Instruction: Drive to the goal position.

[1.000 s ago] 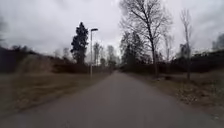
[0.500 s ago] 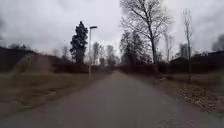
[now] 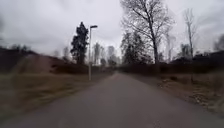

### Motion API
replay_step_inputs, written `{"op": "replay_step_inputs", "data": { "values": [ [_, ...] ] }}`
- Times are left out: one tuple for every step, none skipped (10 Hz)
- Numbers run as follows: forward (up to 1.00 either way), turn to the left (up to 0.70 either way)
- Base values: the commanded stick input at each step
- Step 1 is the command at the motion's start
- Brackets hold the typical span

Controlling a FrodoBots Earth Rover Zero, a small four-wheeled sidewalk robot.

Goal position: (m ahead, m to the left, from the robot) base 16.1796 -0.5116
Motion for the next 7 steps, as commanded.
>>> {"op": "replay_step_inputs", "data": {
  "values": [
    [0.70, 0.00],
    [0.70, 0.00],
    [0.70, 0.00],
    [0.70, 0.00],
    [0.70, 0.00],
    [0.70, 0.00],
    [0.70, 0.00]
  ]
}}
